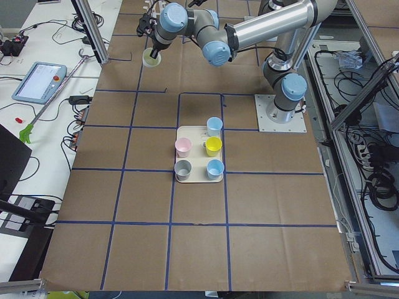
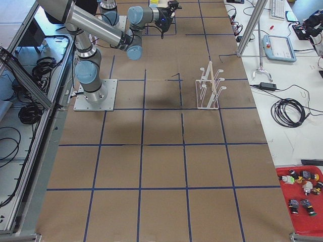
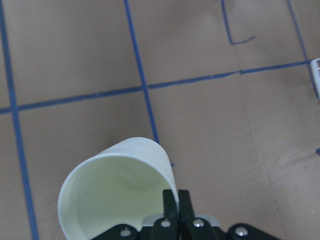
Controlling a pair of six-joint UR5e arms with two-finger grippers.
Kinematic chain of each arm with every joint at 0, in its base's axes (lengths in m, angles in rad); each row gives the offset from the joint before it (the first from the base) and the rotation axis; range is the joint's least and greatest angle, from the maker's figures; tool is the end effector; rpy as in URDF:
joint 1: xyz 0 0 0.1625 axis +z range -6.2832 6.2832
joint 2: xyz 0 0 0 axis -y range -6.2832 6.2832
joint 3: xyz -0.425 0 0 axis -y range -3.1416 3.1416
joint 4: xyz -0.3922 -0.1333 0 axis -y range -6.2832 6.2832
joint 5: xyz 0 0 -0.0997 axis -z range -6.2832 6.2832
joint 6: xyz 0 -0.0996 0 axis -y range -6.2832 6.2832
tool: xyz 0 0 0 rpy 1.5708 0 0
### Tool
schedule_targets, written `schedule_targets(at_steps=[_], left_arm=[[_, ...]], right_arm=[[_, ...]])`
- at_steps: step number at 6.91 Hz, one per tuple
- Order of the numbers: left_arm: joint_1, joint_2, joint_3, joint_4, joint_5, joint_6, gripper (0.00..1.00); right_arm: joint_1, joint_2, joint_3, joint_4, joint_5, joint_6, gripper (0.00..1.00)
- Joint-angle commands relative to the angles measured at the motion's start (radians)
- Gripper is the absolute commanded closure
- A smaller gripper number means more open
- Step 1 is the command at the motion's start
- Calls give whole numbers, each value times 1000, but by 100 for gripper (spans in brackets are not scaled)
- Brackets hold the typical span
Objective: Transfer IKEA cup to right arm and place on rack
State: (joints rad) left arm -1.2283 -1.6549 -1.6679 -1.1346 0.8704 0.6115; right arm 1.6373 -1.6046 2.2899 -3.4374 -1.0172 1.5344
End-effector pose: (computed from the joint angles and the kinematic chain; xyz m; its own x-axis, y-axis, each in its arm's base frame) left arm -0.0056 -0.5723 0.4668 -0.8209 0.4384 0.3659 0.1787 0.8058 -0.5646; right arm 0.2122 -0.3923 0.3991 -0.0549 0.3589 -0.9318 0.8150 0.5553 0.1658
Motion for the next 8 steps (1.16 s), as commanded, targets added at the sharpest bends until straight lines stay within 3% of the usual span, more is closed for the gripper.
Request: schedule_targets(at_steps=[1,4,6,8], left_arm=[[-10,55,-161,271,-246,14,100],[-16,18,-396,716,-469,13,100],[-74,6,-443,841,-485,14,100],[-117,-29,-463,913,-488,19,100]], right_arm=[[0,28,17,-42,50,12,0],[-1,35,14,-23,28,7,0],[-1,66,11,-25,-134,0,0],[-1,75,11,-19,-147,1,0]])
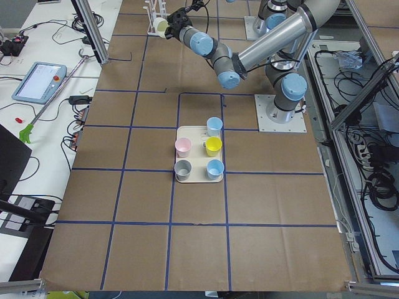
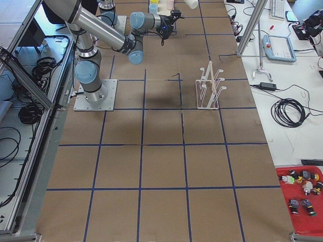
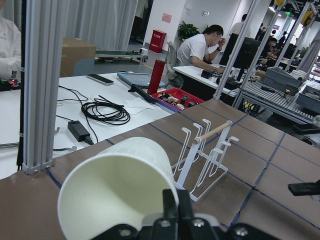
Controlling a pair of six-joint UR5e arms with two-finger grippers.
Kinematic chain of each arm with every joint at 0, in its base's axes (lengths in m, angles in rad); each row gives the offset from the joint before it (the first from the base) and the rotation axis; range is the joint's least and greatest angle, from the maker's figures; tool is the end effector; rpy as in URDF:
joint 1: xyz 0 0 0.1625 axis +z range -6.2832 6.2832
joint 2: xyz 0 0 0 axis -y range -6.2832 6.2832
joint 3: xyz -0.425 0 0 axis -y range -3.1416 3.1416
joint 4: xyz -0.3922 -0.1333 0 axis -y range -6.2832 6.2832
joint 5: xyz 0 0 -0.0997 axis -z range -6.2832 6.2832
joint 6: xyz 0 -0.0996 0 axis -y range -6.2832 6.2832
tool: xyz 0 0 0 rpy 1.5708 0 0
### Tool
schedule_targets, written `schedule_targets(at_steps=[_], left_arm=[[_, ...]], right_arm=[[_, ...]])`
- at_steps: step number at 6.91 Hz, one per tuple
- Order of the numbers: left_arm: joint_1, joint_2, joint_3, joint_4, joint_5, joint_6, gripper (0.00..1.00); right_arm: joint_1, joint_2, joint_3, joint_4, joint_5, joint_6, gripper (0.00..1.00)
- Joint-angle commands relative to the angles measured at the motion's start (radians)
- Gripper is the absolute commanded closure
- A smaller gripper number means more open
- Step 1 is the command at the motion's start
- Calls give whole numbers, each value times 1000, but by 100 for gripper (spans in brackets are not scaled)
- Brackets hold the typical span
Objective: Transfer IKEA cup to right arm and place on rack
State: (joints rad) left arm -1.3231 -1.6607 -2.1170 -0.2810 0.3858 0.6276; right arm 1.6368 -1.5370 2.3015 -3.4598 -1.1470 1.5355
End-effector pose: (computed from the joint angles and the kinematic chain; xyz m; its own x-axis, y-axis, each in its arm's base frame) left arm -0.1070 -0.4970 0.3837 -0.5214 0.8194 0.2382 0.1378 0.3564 -0.9241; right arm 0.2017 -0.4099 0.3665 -0.0597 0.4152 -0.9078 0.8835 0.4452 0.1455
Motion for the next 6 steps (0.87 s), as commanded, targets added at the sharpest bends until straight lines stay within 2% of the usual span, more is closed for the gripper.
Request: schedule_targets(at_steps=[1,3,5,6], left_arm=[[-31,-56,-12,107,-21,-5,100],[-34,-68,-14,126,-22,0,100],[-92,-77,-30,175,-9,1,100],[-99,-85,-29,190,-7,0,100]], right_arm=[[2,3,-11,42,-101,-6,0],[72,3,-23,44,-102,-11,0],[130,6,-53,68,-96,-9,1],[133,6,-53,94,-47,-34,1]])
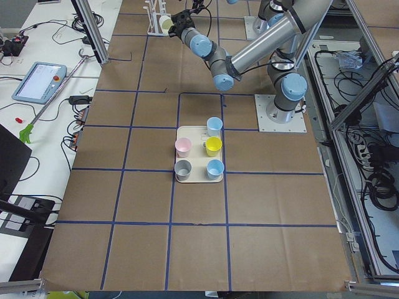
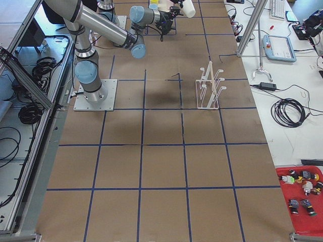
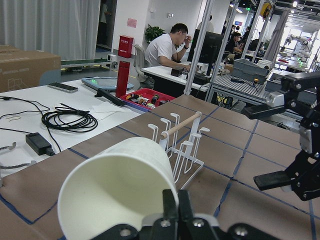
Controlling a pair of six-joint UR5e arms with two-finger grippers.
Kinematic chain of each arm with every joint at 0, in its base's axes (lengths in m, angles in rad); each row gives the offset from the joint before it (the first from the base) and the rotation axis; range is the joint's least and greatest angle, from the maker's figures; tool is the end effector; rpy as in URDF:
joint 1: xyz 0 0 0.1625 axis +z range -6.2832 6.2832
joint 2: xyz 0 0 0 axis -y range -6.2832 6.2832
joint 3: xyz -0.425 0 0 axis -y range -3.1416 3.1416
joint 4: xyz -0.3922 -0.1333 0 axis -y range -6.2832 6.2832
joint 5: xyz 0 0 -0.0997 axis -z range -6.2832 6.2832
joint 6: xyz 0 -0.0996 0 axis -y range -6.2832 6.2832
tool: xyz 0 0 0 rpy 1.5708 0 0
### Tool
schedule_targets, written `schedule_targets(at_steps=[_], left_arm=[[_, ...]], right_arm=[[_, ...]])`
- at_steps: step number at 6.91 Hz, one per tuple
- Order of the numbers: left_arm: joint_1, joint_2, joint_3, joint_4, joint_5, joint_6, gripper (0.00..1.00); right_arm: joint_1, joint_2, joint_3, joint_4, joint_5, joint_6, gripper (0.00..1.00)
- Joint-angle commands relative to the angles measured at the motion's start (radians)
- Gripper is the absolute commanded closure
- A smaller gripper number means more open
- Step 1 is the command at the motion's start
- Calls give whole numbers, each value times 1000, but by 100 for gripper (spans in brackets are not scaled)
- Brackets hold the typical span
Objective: Transfer IKEA cup to right arm and place on rack
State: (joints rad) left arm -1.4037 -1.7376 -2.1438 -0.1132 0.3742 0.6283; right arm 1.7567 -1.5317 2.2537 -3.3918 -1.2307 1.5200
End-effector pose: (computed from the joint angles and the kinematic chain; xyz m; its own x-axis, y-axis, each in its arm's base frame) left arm -0.1465 -0.4905 0.3554 -0.4476 0.8758 0.1807 0.1703 0.2818 -0.9442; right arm 0.2450 -0.4015 0.3741 -0.1281 0.4224 -0.8973 0.8662 0.4883 0.1062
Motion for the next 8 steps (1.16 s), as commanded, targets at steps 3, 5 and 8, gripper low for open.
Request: schedule_targets(at_steps=[3,5,8], left_arm=[[-21,-10,-2,26,5,-2,100],[-21,-10,-2,27,6,-7,100],[-24,-10,-2,26,3,-30,100]], right_arm=[[23,30,-40,43,152,-21,5],[44,77,-91,58,119,9,6],[55,111,-132,60,41,48,0]])
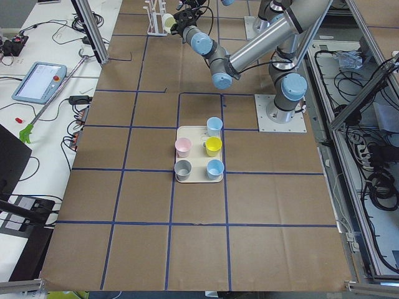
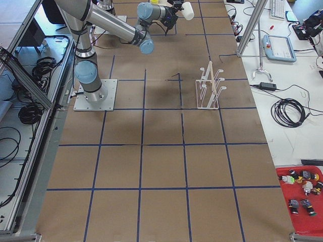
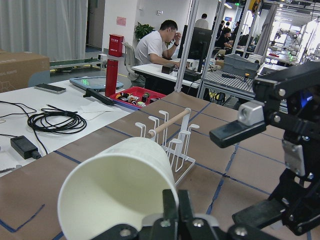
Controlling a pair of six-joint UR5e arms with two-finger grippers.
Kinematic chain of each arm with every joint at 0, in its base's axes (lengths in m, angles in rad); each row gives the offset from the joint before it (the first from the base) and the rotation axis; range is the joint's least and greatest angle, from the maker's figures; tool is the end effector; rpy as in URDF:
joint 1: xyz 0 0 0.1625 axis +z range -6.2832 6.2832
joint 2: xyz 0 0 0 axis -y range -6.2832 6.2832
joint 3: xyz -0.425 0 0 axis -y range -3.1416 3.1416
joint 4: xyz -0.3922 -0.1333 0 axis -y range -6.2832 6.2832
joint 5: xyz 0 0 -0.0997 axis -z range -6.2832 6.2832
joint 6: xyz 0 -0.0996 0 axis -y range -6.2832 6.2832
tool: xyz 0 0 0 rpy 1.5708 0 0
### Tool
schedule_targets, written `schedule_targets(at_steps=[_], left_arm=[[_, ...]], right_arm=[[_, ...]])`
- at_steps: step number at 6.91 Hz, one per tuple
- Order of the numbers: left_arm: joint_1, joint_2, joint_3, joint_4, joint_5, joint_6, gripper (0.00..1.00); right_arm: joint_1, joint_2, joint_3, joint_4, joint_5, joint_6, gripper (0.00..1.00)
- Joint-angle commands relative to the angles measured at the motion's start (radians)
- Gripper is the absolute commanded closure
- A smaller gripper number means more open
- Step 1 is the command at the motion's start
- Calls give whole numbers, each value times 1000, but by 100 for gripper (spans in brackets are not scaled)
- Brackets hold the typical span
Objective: Transfer IKEA cup to right arm and place on rack
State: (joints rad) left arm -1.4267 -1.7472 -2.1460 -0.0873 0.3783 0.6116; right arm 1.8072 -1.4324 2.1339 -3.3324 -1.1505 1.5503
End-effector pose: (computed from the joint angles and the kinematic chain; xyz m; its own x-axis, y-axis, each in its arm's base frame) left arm -0.1575 -0.4875 0.3524 -0.4336 0.8825 0.1823 0.1736 0.2803 -0.9441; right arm 0.2830 -0.4320 0.3729 -0.1309 0.4636 -0.8763 0.8017 0.5695 0.1815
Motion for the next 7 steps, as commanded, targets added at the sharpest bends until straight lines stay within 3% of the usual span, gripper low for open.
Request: schedule_targets(at_steps=[1,7], left_arm=[[-1,2,0,0,-1,-13,100],[-4,0,-2,0,-6,-16,100]], right_arm=[[18,29,-37,1,-43,22,0],[37,93,-107,1,-55,102,0]])
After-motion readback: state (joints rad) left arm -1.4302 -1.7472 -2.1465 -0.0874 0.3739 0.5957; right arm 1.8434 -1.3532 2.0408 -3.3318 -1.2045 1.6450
